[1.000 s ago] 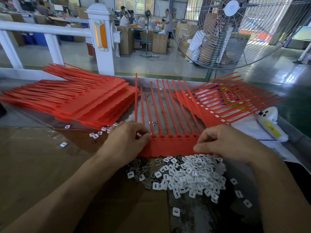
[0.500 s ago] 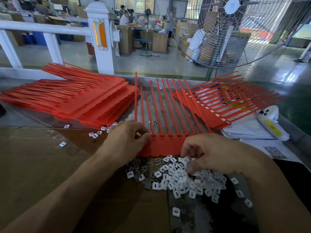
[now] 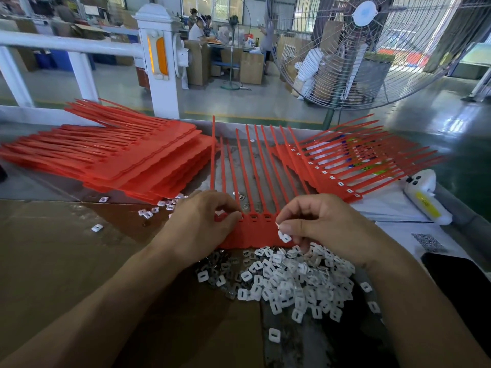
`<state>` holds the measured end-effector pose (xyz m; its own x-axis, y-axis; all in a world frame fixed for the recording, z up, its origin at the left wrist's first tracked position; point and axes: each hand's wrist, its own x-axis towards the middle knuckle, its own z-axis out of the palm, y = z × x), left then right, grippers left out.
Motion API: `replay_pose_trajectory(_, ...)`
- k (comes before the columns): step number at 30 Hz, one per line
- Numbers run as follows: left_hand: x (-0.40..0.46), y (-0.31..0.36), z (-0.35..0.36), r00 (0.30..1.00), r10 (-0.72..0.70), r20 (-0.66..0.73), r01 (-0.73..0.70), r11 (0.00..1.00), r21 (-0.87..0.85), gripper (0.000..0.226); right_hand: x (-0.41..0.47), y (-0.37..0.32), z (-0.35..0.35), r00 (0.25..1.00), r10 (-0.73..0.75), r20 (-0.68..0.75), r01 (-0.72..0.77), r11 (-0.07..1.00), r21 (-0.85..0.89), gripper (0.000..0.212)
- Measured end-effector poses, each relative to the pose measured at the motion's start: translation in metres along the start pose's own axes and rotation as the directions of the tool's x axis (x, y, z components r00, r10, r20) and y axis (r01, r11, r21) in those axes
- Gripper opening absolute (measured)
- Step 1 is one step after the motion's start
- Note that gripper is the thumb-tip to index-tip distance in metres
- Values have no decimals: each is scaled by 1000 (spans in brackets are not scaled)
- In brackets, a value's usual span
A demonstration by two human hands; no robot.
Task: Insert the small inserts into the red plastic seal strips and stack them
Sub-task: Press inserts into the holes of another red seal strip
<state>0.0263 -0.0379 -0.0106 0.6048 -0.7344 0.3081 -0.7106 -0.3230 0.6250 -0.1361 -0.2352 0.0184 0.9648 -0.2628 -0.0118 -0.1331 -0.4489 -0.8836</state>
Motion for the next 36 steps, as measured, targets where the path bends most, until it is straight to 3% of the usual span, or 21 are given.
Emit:
replay_pose_trajectory(3,-2,4,0,998,40,38,-39,999,-19,9,2,-1,11,997,5,76,-10,997,72,6)
replay_pose_trajectory(8,-2,6,-1,996,66,60,-65,998,-20,13,6,0,23,980,15,199,-10,1000,-25,5)
replay_pose_trajectory(14,-4,12,-2,976,138,168,-114,983,-143,20,8,4,23,987,-11,158,12,1000,-4,5)
replay_pose_trajectory(21,-3,11,-8,934,140,329,-6,926,-379,14,9,6,24,992,-42,122,33,997,75,5)
replay_pose_trajectory(30,-3,12,-8,961,161,223,-79,938,-339,10,12,7,28,994,-86,69,73,983,171,6)
replay_pose_trajectory(36,2,3,-15,969,198,149,-174,972,-161,12,9,4,25,993,-21,119,5,992,129,3)
